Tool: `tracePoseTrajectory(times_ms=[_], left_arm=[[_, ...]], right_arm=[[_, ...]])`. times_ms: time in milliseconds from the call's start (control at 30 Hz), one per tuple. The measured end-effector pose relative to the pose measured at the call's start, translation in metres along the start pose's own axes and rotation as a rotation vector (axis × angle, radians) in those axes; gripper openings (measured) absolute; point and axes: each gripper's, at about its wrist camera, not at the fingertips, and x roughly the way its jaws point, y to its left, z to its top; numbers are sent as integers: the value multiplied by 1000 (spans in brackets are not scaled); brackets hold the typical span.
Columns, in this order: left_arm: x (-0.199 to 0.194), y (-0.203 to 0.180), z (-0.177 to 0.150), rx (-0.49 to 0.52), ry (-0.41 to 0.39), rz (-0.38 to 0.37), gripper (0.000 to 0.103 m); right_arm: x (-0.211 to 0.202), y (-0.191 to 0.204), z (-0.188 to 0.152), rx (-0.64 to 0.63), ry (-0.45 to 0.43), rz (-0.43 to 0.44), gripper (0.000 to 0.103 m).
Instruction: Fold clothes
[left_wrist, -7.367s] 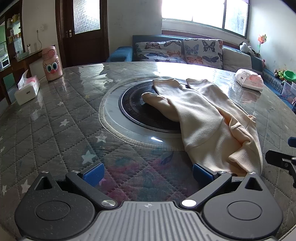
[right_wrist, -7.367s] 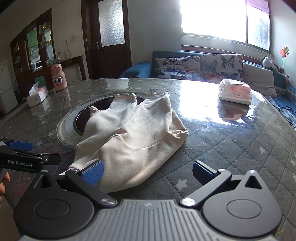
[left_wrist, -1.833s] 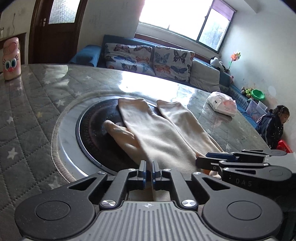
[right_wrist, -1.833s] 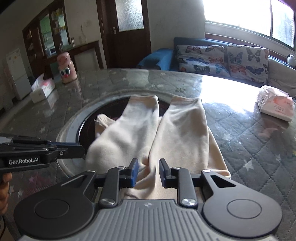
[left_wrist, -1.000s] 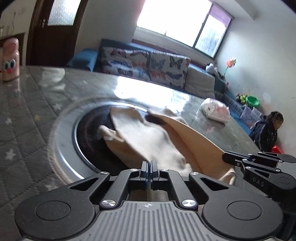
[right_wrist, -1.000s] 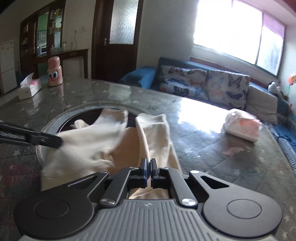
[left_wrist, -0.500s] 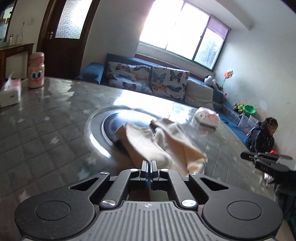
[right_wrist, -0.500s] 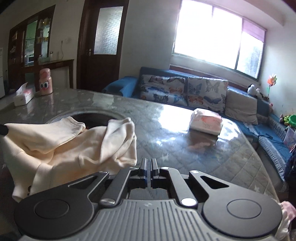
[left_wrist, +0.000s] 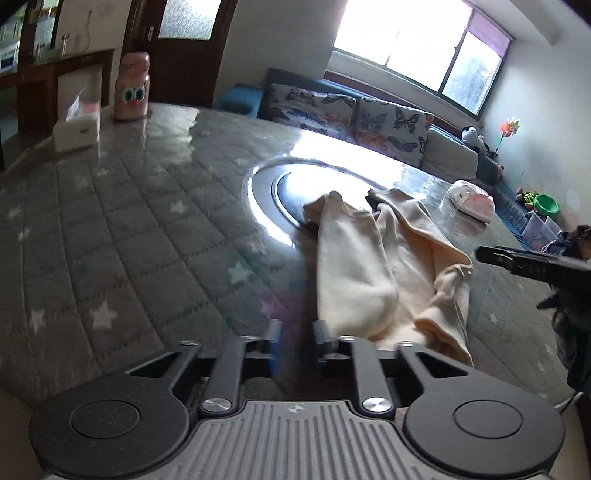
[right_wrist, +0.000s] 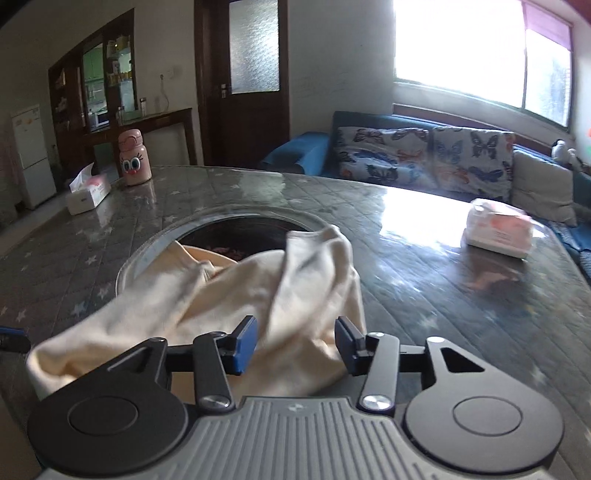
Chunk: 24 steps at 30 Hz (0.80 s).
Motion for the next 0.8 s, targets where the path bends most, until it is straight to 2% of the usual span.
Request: tracePoseTrajectory(times_ms=[67,233,433,500,567,633,800], left_arm=[[7,-4,8,19,-10,4,46],[31,-23,31,102,-38,-5,55],[71,-43,54,141,-36,-25,56],[83,-50,58,144,-25,-44,56],[93,-58,60,154,-16,-56,56],[103,-65,60,171,-10,-56,56],[117,-77,55,212,8,-45,56]], right_arm=[[20,0,8,1,22,3,54],[57,0,20,-17,64,1,55],[103,-8,30,6,120,-25,53],[112,-10,29,9,134,-17,46],[116,-11,28,3,138,-15,19],[112,-14,25,-1,124,-27,8],[72,-26,20,-13,53,-70,5]])
